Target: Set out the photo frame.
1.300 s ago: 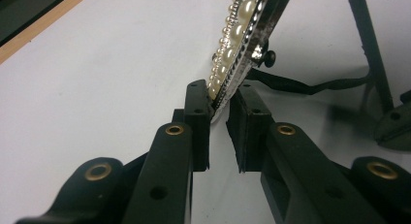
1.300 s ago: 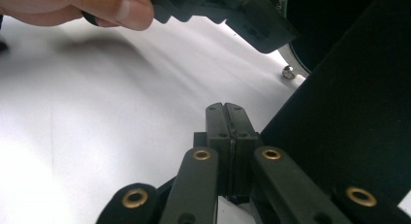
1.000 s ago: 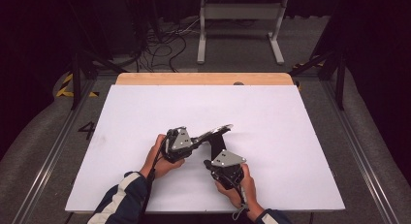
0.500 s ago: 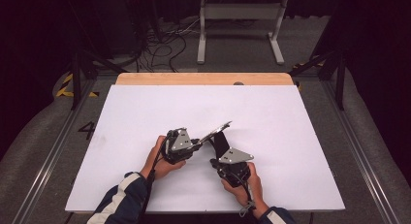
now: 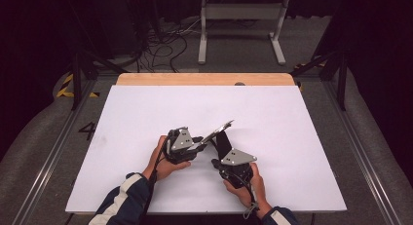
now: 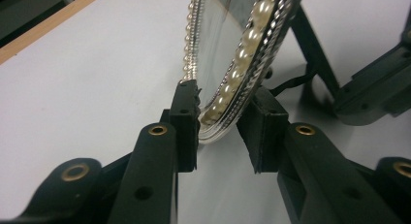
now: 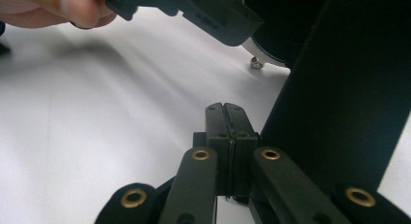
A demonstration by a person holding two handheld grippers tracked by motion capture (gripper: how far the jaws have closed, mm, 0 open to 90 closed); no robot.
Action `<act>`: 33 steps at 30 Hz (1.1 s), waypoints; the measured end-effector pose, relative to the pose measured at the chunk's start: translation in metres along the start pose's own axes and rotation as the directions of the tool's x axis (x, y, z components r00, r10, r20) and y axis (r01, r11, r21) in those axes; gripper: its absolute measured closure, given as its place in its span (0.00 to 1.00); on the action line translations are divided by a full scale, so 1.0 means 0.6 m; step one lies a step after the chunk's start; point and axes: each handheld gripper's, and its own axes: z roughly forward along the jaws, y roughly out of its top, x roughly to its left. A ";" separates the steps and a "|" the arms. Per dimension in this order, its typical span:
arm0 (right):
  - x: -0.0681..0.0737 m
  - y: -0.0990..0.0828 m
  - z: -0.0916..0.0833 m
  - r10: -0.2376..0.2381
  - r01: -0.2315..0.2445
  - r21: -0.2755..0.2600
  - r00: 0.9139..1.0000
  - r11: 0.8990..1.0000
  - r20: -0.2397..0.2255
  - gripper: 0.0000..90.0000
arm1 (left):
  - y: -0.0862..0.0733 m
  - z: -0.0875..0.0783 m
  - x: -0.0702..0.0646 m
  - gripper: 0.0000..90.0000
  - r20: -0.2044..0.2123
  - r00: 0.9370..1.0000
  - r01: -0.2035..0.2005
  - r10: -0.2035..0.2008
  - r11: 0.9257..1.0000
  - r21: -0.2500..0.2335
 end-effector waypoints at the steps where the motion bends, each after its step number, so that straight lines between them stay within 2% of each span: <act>1: 0.000 0.000 0.000 -0.001 0.001 0.002 1.000 1.000 0.001 1.00 | -0.002 0.001 0.002 0.78 0.002 1.000 0.007 -0.007 1.000 0.001; 3: -0.001 0.000 0.000 0.000 0.000 0.002 1.000 1.000 0.009 1.00 | -0.003 0.003 0.002 0.80 0.011 1.000 0.006 -0.006 1.000 0.002; 8: -0.009 -0.002 -0.001 0.017 -0.017 0.008 1.000 1.000 0.010 1.00 | 0.000 0.000 -0.004 0.85 -0.017 0.999 -0.045 0.045 0.999 0.018; 11: -0.009 -0.002 0.000 0.014 -0.015 0.018 1.000 1.000 0.012 1.00 | 0.000 0.001 -0.005 0.86 -0.015 0.999 -0.049 0.049 0.999 0.016; 14: -0.009 -0.002 0.000 0.013 -0.014 0.023 1.000 1.000 0.016 1.00 | 0.001 -0.001 -0.008 0.86 -0.018 0.997 -0.071 0.071 0.997 0.026; 19: -0.018 -0.004 0.000 0.029 -0.030 0.029 0.999 0.999 0.027 1.00 | 0.003 -0.004 -0.016 0.86 -0.027 0.995 -0.092 0.093 0.995 0.043; 29: -0.031 -0.006 -0.001 0.036 -0.037 0.041 0.999 0.998 0.030 1.00 | 0.008 -0.011 -0.031 0.86 -0.049 0.992 -0.115 0.118 0.991 0.063; 33: -0.045 -0.013 0.003 0.045 -0.046 0.053 0.999 0.998 0.025 1.00 | 0.008 -0.011 -0.034 0.85 -0.044 0.994 -0.098 0.100 0.994 0.056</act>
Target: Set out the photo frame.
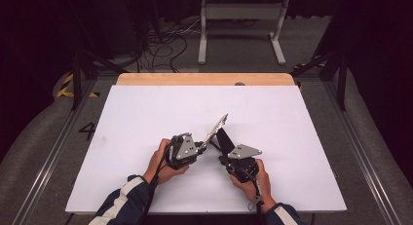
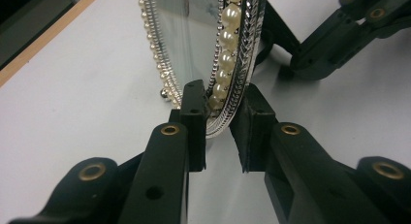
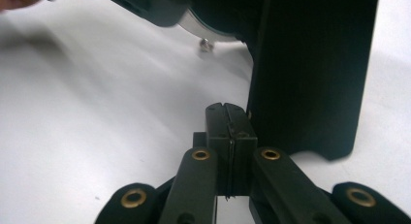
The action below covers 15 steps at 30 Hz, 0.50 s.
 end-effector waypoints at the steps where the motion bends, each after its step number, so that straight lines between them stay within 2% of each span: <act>1: -0.005 -0.002 0.001 0.003 -0.003 0.001 1.000 1.000 0.002 1.00 | 0.001 0.000 -0.001 0.84 0.000 1.000 -0.003 0.003 1.000 0.001; 5: -0.019 -0.005 0.002 0.006 -0.006 0.004 1.000 1.000 -0.005 1.00 | 0.000 0.003 0.000 0.83 0.008 1.000 0.024 -0.024 1.000 -0.012; 9: -0.022 -0.005 0.003 0.003 -0.003 0.015 1.000 1.000 -0.007 1.00 | -0.002 0.005 0.002 0.82 0.023 0.998 0.053 -0.053 0.998 -0.030; 12: -0.023 -0.006 0.002 0.012 -0.012 0.010 1.000 1.000 -0.012 1.00 | -0.008 0.009 0.007 0.79 0.052 0.992 0.115 -0.112 0.992 -0.057; 15: -0.027 -0.004 -0.004 0.023 -0.023 -0.009 0.999 1.000 -0.029 1.00 | -0.009 0.013 0.008 0.74 0.056 0.992 0.118 -0.115 0.992 -0.054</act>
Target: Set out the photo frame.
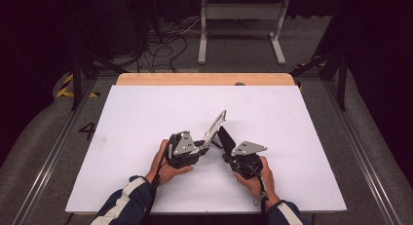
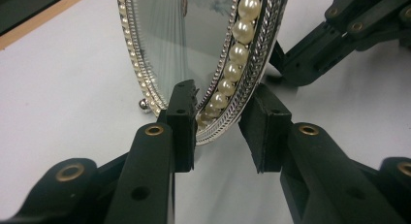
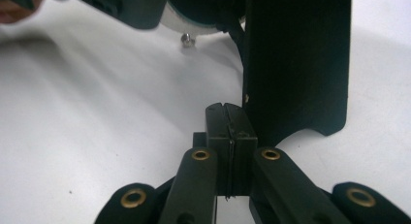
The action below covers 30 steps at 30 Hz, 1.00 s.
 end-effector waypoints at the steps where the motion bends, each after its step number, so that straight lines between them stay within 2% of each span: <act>1: 0.000 0.000 -0.001 0.001 -0.001 -0.003 1.000 1.000 0.001 1.00 | 0.000 0.001 0.000 0.74 0.002 1.000 -0.002 0.002 1.000 -0.002; 7: 0.003 -0.001 0.004 -0.001 0.001 0.002 1.000 1.000 0.002 1.00 | 0.000 -0.004 0.003 0.74 0.030 0.999 0.016 -0.015 0.999 -0.041; 10: 0.004 -0.002 0.009 -0.008 0.007 0.015 1.000 1.000 0.018 1.00 | 0.001 -0.009 0.005 0.78 0.038 0.999 0.015 -0.013 0.998 -0.059; 14: 0.004 -0.003 0.010 -0.008 0.008 0.023 1.000 1.000 0.025 1.00 | 0.002 -0.011 0.004 0.79 0.036 0.999 -0.001 0.003 0.998 -0.055; 17: 0.001 -0.003 0.006 -0.008 0.007 0.036 0.999 0.999 0.038 1.00 | 0.003 -0.012 0.003 0.79 0.062 0.998 -0.013 0.017 0.998 -0.055; 21: -0.009 -0.005 0.006 0.007 -0.009 0.037 0.999 0.999 0.037 1.00 | 0.005 -0.010 0.000 0.79 0.065 0.998 -0.015 0.018 0.998 -0.055; 30: -0.022 -0.005 0.006 0.009 -0.011 0.041 0.998 0.999 0.057 1.00 | 0.011 -0.004 -0.009 0.79 0.061 0.998 -0.020 0.023 0.999 -0.050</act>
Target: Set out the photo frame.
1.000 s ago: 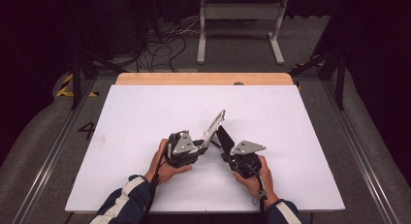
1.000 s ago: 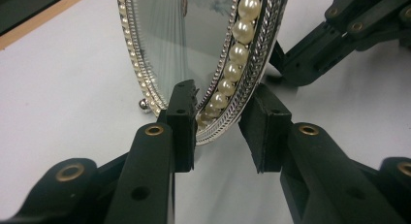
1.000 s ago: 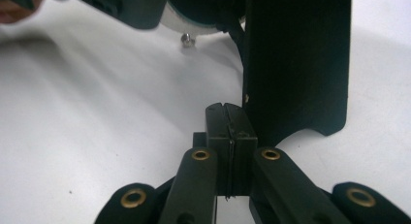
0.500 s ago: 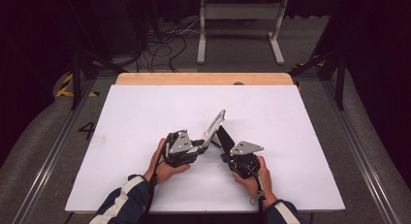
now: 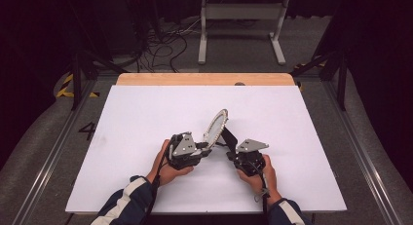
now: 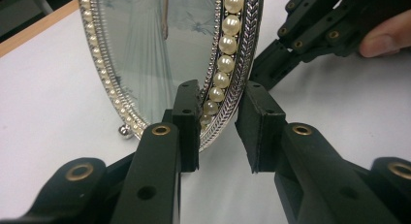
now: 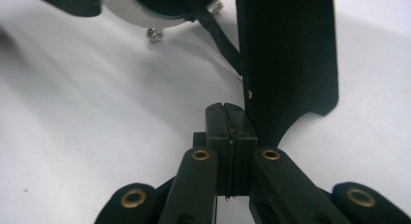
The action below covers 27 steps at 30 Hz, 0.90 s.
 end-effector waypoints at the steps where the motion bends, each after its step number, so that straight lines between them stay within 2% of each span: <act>1: -0.003 0.000 0.000 0.004 -0.004 -0.001 1.000 1.000 0.001 1.00 | 0.001 0.001 -0.001 0.79 -0.001 1.000 -0.001 0.001 1.000 0.000; 8: -0.015 -0.001 0.000 0.014 -0.014 -0.002 1.000 1.000 0.010 1.00 | 0.001 0.003 -0.001 0.78 0.017 1.000 0.004 -0.004 1.000 -0.001; 10: -0.018 -0.001 0.000 0.017 -0.017 -0.004 1.000 1.000 0.014 1.00 | 0.000 -0.002 0.002 0.78 0.023 1.000 0.003 -0.002 1.000 -0.006; 13: -0.031 -0.002 0.002 0.049 -0.050 -0.018 0.999 0.999 -0.012 1.00 | -0.002 -0.015 0.005 0.76 0.012 1.000 -0.007 0.008 1.000 -0.005; 15: -0.036 -0.001 0.001 0.052 -0.052 -0.022 0.999 0.998 0.000 1.00 | -0.004 -0.027 0.009 0.75 0.008 1.000 -0.011 0.011 1.000 0.003; 17: -0.041 -0.002 0.000 0.054 -0.053 -0.023 0.999 0.998 0.009 1.00 | -0.010 -0.042 0.010 0.72 -0.009 1.000 -0.014 0.014 1.000 0.013; 19: -0.043 -0.002 -0.002 0.056 -0.055 -0.025 0.998 0.998 0.014 1.00 | -0.018 -0.059 0.011 0.70 -0.032 0.999 0.003 -0.002 1.000 0.020; 22: -0.042 -0.003 -0.005 0.059 -0.058 -0.035 0.998 0.998 0.021 1.00 | -0.033 -0.084 0.010 0.56 -0.088 0.996 0.018 -0.012 0.998 0.064; 24: -0.039 -0.002 -0.008 0.058 -0.057 -0.049 0.998 0.997 0.015 1.00 | -0.048 -0.102 0.011 0.52 -0.092 0.996 0.022 -0.015 0.997 0.076; 26: -0.031 0.001 -0.013 0.037 -0.036 -0.063 0.999 0.997 0.009 1.00 | -0.063 -0.117 0.008 0.42 -0.134 0.991 0.041 -0.028 0.995 0.096; 27: -0.026 0.003 -0.015 0.029 -0.029 -0.072 1.000 0.997 0.007 0.98 | -0.071 -0.125 0.008 0.40 -0.143 0.989 0.052 -0.038 0.994 0.100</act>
